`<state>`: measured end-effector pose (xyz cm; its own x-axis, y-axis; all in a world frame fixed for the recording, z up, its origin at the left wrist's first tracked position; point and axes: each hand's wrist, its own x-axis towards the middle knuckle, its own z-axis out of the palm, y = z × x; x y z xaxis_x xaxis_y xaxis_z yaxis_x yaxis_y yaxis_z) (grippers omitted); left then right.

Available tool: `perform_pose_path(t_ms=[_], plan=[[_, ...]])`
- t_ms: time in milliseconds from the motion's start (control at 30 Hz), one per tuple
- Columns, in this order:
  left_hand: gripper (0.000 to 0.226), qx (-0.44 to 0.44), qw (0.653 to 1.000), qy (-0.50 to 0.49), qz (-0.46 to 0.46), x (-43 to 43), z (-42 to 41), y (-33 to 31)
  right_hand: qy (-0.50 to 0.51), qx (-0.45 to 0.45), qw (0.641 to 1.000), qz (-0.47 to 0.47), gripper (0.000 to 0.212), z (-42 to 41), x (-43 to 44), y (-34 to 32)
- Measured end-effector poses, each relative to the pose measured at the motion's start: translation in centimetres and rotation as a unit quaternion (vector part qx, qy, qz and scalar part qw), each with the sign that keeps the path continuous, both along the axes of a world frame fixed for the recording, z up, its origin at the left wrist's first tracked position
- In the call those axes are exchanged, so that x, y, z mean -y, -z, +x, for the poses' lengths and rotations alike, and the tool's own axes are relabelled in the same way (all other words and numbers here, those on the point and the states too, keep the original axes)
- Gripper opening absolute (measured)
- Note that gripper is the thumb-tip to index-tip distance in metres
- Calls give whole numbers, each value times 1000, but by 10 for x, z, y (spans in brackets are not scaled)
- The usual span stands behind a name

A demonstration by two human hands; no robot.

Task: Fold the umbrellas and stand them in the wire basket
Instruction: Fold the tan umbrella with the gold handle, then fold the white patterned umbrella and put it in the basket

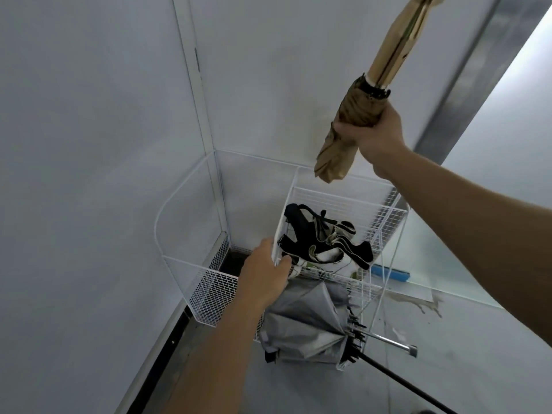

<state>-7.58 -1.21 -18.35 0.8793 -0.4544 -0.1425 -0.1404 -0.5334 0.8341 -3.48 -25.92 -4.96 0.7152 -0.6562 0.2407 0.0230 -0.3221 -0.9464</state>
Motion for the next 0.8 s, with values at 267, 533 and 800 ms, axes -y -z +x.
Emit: perform_pose_path(t_ms=[267,533,800], plan=[[23,65,997,-23,24,6,14,5,-33,-70,997,27,67,42,8,71],[23,79,996,-27,12,5,26,12,-46,-191,980,13,65,74,5,116],[22,68,997,-26,16,6,33,11,-80,-252,964,0,53,81,8,118]])
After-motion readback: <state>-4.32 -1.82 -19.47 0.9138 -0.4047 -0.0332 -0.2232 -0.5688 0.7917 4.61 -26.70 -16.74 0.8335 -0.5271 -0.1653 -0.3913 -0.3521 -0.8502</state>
